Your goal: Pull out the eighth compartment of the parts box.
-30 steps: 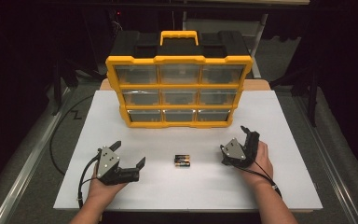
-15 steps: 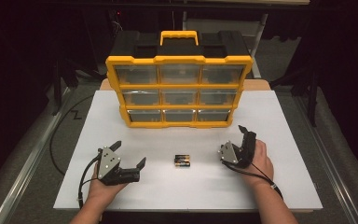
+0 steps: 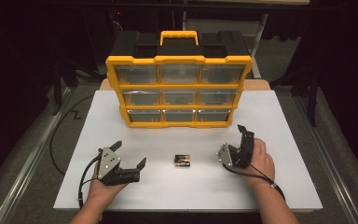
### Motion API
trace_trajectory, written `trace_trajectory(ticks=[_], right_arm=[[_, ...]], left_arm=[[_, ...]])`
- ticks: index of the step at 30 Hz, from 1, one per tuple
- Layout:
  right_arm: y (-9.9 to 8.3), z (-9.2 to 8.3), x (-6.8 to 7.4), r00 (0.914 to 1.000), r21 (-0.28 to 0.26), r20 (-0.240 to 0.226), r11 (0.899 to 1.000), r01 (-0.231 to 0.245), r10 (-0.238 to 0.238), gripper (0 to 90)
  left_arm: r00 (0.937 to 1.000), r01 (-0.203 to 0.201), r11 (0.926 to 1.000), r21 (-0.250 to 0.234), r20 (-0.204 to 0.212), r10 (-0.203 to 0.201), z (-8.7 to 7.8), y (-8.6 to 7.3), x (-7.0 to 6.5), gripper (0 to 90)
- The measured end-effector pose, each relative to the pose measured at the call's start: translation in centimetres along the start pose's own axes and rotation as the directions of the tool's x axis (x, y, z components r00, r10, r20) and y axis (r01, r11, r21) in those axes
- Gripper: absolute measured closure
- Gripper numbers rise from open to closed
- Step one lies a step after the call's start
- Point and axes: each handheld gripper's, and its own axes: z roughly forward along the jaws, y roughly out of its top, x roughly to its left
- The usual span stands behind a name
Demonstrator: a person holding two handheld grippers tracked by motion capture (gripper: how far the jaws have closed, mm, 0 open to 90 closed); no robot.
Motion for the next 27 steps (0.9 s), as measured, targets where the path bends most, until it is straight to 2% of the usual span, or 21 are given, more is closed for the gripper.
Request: trace_trajectory(ticks=[1, 3, 4, 6, 7, 14, 15, 17, 19, 27], right_arm=[[0.09, -0.08, 0.06, 0.9997, 0.002, 0.007, 1.000, 0.025, -0.025, 2.7], [0.14, -0.10, 0.16, 0.9998, 0.001, 0.004, 1.000, 0.021, -0.021, 2.7], [0.21, -0.09, 0.07, 0.9987, -0.006, 0.013, 0.999, 0.049, -0.049, 2.8], [0.24, -0.14, 0.24, 0.9990, 0.000, 0.009, 0.999, 0.044, -0.044, 2.8], [0.30, -0.12, 0.17, 0.9954, -0.004, 0.018, 0.996, 0.094, -0.094, 2.8], [0.34, -0.11, 0.45, 0.9905, 0.000, 0.028, 0.991, 0.134, -0.134, 2.9], [0.41, -0.11, 0.43, 0.9863, -0.002, 0.031, 0.987, 0.162, -0.162, 3.0], [0.42, -0.11, 0.46, 0.9856, -0.001, 0.035, 0.986, 0.166, -0.166, 3.0], [0.51, -0.12, 0.58, 0.9811, 0.001, 0.040, 0.982, 0.190, -0.190, 3.1], [0.57, -0.14, 0.57, 0.9701, 0.009, 0.050, 0.971, 0.238, -0.238, 3.7]], left_arm=[[1.0000, 0.000, 1.0000, 0.000, 0.000, 0.000, 0.00, 0.00, 0.00, 0.4], [1.0000, 0.000, 1.0000, 0.000, 0.001, 0.000, 0.00, 0.00, -0.01, 0.4], [1.0000, 0.000, 1.0000, 0.000, 0.002, 0.000, 0.00, 0.00, -0.01, 0.4], [1.0000, 0.001, 1.0000, -0.001, 0.002, -0.001, 0.00, 0.00, -0.01, 0.4], [1.0000, 0.003, 1.0000, -0.003, 0.002, -0.003, 0.01, 0.00, -0.01, 0.4], [1.0000, 0.002, 1.0000, -0.005, 0.005, -0.002, -0.01, 0.01, -0.02, 0.4], [1.0000, 0.002, 1.0000, -0.005, 0.005, -0.002, -0.01, 0.01, -0.02, 0.4], [1.0000, 0.003, 1.0000, -0.006, 0.005, -0.003, -0.01, 0.02, -0.01, 0.4], [1.0000, 0.001, 1.0000, -0.006, 0.006, -0.001, -0.03, 0.02, -0.02, 0.3], [1.0000, -0.002, 1.0000, -0.009, 0.007, 0.002, -0.09, 0.05, -0.01, 0.4]])
